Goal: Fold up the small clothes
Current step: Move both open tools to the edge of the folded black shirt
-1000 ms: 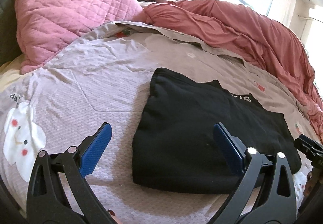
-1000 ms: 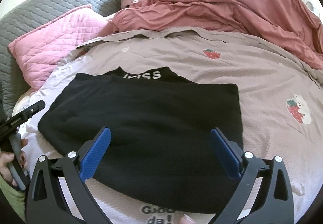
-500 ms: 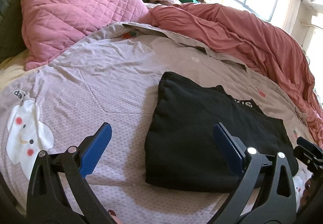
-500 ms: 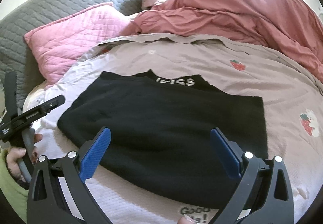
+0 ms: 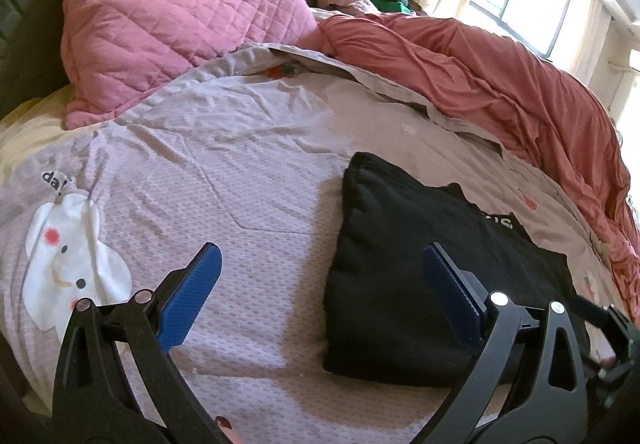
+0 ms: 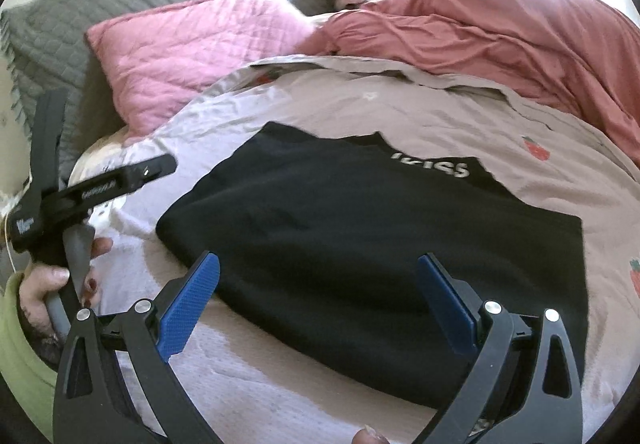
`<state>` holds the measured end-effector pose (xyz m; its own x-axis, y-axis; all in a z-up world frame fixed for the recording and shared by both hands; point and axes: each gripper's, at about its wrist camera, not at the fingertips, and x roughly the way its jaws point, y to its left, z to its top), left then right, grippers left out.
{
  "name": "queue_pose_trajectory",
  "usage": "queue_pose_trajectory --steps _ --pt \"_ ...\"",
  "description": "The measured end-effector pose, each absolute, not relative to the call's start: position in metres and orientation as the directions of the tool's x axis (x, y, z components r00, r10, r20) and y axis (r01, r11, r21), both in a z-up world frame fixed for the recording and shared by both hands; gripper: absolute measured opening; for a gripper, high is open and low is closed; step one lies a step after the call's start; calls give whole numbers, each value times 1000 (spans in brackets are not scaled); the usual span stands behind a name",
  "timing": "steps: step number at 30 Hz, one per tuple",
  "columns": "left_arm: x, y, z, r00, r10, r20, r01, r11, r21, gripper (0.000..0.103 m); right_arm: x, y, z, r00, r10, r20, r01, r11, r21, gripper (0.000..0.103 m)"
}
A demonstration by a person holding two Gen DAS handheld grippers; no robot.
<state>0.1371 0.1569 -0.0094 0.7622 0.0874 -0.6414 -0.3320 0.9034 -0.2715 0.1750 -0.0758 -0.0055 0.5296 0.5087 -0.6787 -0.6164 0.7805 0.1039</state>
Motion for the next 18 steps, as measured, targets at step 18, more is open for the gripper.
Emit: queue_pose_trajectory --steps 18 --pt "130 207 -25 696 143 -704 -496 805 -326 94 146 39 -49 545 420 -726 -767 600 -228 98"
